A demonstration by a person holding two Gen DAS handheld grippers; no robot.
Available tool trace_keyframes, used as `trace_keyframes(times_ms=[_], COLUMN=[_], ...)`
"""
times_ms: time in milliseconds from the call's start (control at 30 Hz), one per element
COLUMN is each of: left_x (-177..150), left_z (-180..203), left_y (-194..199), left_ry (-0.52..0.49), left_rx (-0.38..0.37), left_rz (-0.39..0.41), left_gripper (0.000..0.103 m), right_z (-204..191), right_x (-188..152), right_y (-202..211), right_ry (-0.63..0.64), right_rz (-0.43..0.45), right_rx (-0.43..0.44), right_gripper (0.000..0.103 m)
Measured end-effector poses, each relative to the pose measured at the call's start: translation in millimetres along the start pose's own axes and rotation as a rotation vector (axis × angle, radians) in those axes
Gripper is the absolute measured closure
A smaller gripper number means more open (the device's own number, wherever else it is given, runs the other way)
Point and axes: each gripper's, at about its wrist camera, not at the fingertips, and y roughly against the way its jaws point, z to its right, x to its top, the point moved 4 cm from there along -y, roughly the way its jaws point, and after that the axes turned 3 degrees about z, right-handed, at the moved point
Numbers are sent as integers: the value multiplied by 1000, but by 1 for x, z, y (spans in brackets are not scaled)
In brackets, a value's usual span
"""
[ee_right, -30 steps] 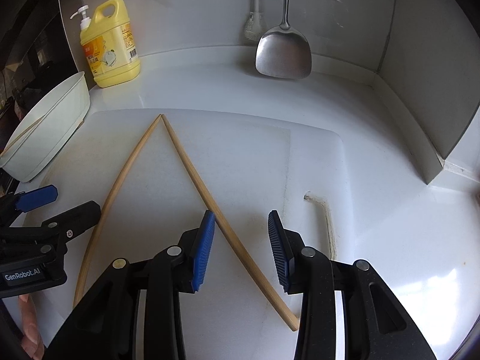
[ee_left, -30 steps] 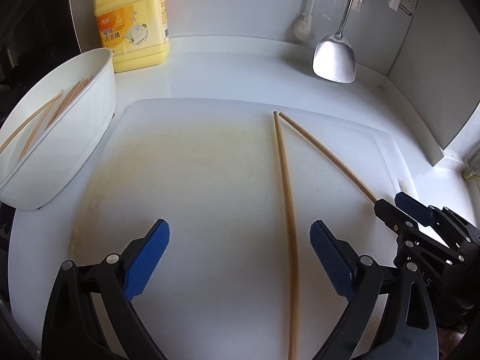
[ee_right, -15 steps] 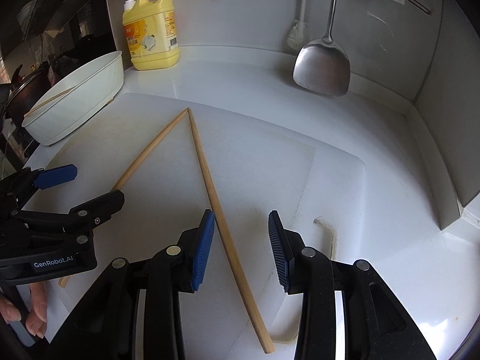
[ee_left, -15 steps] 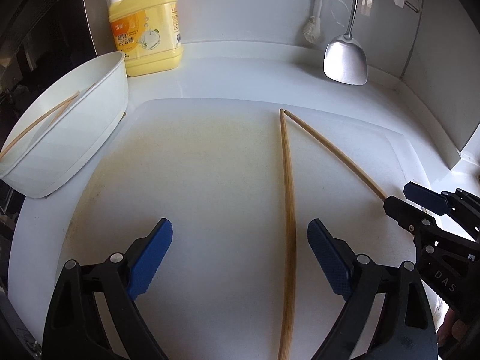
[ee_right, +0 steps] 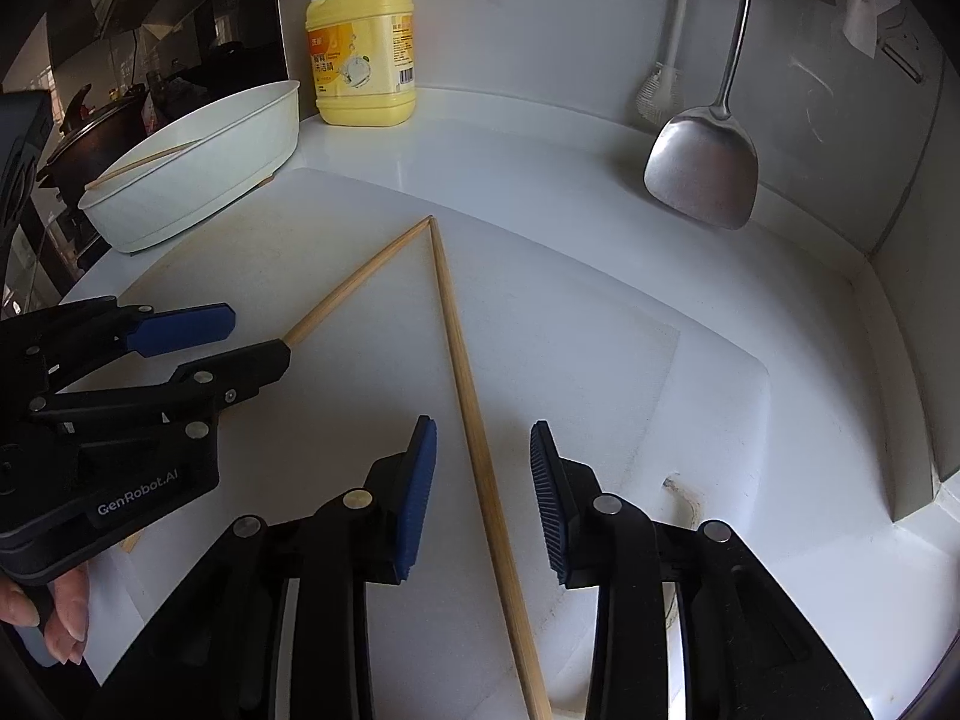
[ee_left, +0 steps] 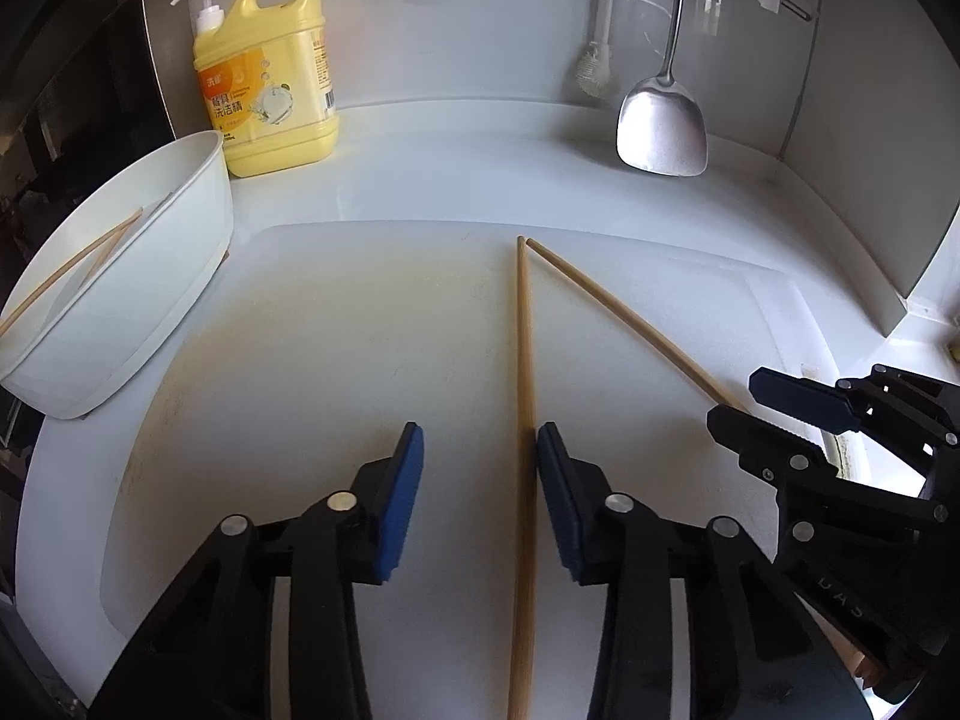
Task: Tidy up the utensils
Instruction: 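Close the right tool on one chopstick while the left tool grasps the other, then carry both chopsticks over the water basin and open both tools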
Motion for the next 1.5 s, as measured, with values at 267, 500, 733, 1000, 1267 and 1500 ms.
trace_keyframes(times_ms=[267, 500, 733, 1000, 1267, 1500], left_x=[-1, -2, 1, 24, 55, 82], left_z=[6, 0, -7, -37, -117, -219], left_y=[2, 3, 17, 52, 94, 98], left_ry=[-23, -1, 7, 6, 58, 99], left_rx=[-23, -85, -137, -152, -102, -39], left_rz=[-8, -46, -55, -33, -3, 35], left_gripper=[96, 96, 96, 96, 96, 96], right_z=[-22, -12, -15, -27, -63, -135], right_x=[0, -1, -6, 16, 82, 157], right_y=[-1, 1, 12, 39, 60, 48], right_ry=[112, -20, -131, -209, -257, -270], right_rz=[2, 2, 7, 70, 132, 195], right_rx=[-74, -21, 5, 23, 58, 94], right_gripper=[97, 97, 97, 97, 97, 97])
